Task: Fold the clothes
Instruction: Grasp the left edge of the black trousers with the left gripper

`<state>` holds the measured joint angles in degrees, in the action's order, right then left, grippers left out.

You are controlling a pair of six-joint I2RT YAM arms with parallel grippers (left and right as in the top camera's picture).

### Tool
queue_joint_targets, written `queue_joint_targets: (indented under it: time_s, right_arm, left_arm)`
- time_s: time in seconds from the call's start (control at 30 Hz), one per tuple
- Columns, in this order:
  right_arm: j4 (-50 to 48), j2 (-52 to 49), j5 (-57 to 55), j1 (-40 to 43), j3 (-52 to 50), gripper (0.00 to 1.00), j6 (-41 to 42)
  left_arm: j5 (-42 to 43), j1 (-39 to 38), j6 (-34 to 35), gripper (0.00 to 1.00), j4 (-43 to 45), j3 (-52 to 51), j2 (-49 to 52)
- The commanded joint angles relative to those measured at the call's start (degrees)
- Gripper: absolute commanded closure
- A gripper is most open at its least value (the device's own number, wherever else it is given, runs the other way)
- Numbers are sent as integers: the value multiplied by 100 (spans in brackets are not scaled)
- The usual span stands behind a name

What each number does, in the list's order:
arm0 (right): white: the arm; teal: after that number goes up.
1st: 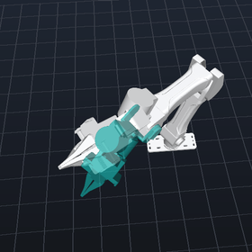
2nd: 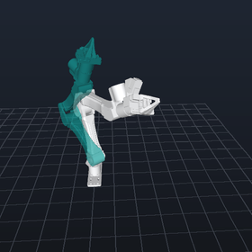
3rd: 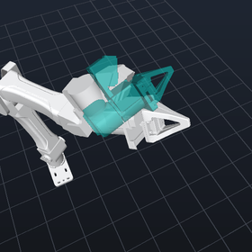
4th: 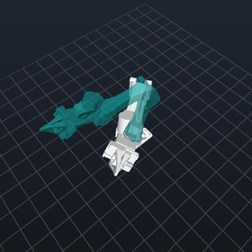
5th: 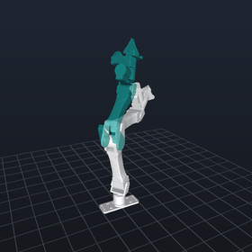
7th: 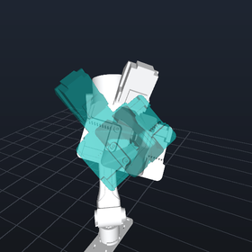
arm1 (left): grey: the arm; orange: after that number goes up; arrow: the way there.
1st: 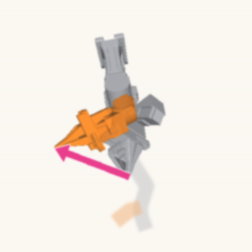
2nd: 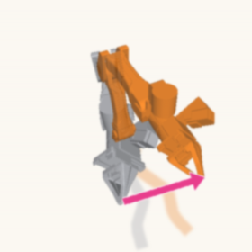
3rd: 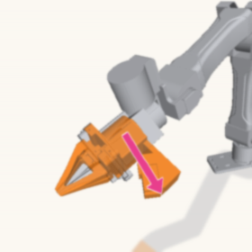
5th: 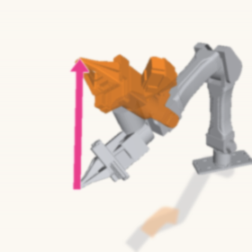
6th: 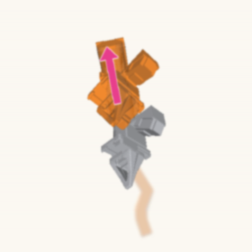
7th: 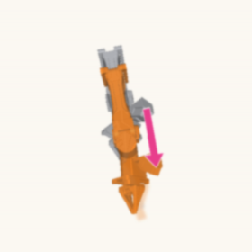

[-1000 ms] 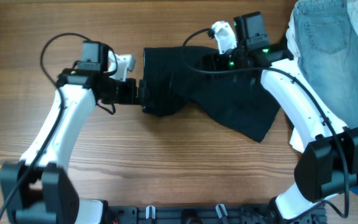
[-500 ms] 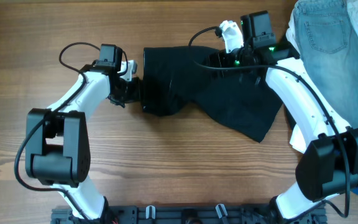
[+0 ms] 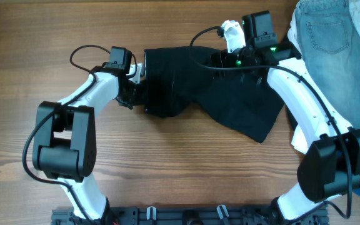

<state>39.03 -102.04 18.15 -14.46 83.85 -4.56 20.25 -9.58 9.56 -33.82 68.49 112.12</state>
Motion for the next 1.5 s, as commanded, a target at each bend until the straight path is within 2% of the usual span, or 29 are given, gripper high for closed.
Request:
queue_joint_targets:
  time_s: [0.0, 0.3, 0.47, 0.53, 0.57, 0.63, 0.67, 0.73, 0.8, 0.9, 1.13, 1.2, 1.33, 1.4, 1.43, 1.47]
  right_arm:
    - [-59, -94, -57, 9, 153, 6, 7]
    - [4, -94, -52, 7, 153, 7, 20]
    - [105, -94, -11, 7, 153, 9, 22]
    - [138, -94, -11, 7, 153, 9, 20]
    - [136, -94, -13, 7, 153, 9, 22]
    - [133, -94, -15, 7, 153, 5, 9]
    - [133, -94, -15, 7, 153, 5, 7]
    - [131, -94, -61, 9, 153, 4, 0]
    - [133, -94, -173, 9, 153, 3, 4]
    - [136, -94, -232, 9, 153, 3, 2]
    - [133, -94, -232, 9, 153, 3, 4]
    - [131, -94, -232, 9, 153, 3, 4]
    - [114, -94, -232, 9, 153, 3, 4]
    - [114, -94, -232, 9, 153, 3, 7]
    - [111, -94, -232, 9, 153, 3, 4]
    - [105, -94, -232, 9, 153, 3, 4]
  left_arm:
    - [186, -79, 299, 96, 17, 72, -52]
    - [168, -74, 295, 96, -389, 1241, -1768]
    - [-229, -74, 319, 96, -442, 1287, -2459]
    - [-238, -74, 310, 96, -780, 1285, -2518]
    - [-380, -74, 308, 83, -1067, 1285, -2444]
    - [-601, -76, 282, 47, -1471, 1285, -2218]
    - [-599, -74, 269, 37, -1587, 1285, -2065]
    - [-599, -109, 264, 25, -1709, 1283, -1657]
    - [-595, -188, 140, 22, -1731, 1283, -1182]
    - [-643, -273, -33, 22, -1738, 1283, -455]
    - [-730, -299, -11, 23, -1773, 1283, 529]
    - [-413, -374, -11, 26, -1753, 1279, 662]
    - [-354, -603, 37, 34, -1576, 1279, 739]
    - [-358, -713, 127, 43, -1567, 1279, 754]
    - [-358, -754, 142, 54, -1561, 1279, 769]
    - [-358, -785, 142, 75, -1561, 1279, 769]
